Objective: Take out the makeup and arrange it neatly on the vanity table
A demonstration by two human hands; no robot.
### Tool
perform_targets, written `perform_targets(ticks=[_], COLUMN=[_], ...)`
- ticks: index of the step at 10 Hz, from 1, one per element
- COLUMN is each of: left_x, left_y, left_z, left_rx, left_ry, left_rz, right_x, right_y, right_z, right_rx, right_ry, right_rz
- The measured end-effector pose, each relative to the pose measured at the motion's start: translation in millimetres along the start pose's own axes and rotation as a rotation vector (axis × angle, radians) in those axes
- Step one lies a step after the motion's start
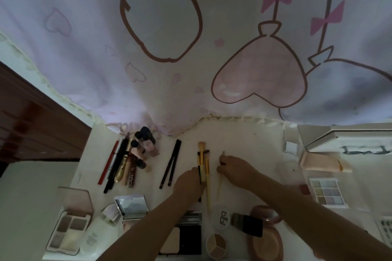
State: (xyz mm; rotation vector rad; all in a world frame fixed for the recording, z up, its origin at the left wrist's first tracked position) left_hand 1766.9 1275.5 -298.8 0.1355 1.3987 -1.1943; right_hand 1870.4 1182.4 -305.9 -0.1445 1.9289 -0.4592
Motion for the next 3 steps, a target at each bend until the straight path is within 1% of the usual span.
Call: perform_targets(ticks=[1,2,3], left_x=[2,-2,-9], left_y=[0,3,6], left_z=[4,-2,-9], left_rx=[0.024,0.026,0.091], left_ry=[-0.022,0.01,0.096], left_rz=[-0.039,0.047,0.271], right_x=[2,3,-1], right_y=[0,-1,-9], right_z=[-5,-3,2], right_rx=[0.001,-0.008,0.047], right_ry=[-0.004,0.061,0.172], right_rz=[0.042,0.16,0.197])
Point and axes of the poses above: each hand's wrist, its own y-axis towards the middle knuckle, its own x-axis out of the palm, z = x × y, the point moved 5 cm from there along y, towards the middle knuckle, and after that the axes turned 8 degrees about -x, right-handed, at the moved point
